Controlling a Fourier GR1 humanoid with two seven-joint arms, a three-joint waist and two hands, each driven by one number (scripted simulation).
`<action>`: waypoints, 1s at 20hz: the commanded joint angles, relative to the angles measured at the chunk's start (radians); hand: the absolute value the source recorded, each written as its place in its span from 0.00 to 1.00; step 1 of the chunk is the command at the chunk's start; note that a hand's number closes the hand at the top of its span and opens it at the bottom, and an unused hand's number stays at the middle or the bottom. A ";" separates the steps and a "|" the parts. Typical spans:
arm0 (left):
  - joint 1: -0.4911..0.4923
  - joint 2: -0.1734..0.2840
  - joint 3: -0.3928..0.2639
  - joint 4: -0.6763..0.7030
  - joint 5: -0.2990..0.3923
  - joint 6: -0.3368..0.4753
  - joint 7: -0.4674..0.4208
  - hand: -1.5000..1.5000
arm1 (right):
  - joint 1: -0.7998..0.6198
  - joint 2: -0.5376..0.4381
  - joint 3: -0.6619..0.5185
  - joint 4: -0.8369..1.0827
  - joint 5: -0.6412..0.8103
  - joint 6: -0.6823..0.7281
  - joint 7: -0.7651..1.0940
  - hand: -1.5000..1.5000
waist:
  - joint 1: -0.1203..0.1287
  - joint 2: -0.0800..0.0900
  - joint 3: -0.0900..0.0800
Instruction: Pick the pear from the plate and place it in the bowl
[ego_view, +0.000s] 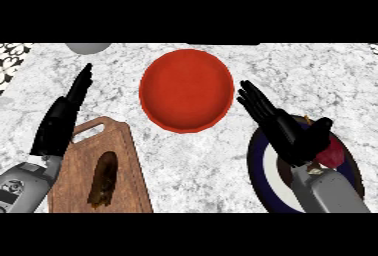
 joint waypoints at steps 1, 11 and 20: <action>0.048 -0.039 0.011 0.015 0.007 -0.001 -0.033 0.50 | -0.019 -0.072 0.010 0.059 0.062 0.068 0.023 1.00 | -0.020 -0.029 -0.009; 0.148 -0.214 0.015 0.009 0.134 0.052 -0.099 0.50 | 0.118 -0.350 0.025 0.011 0.619 -0.294 -0.260 0.00 | -0.079 -0.040 -0.006; 0.116 -0.265 0.057 0.124 0.159 -0.032 -0.182 0.50 | 0.366 -0.388 0.012 -0.293 0.787 -0.442 -0.331 0.00 | -0.050 -0.034 -0.010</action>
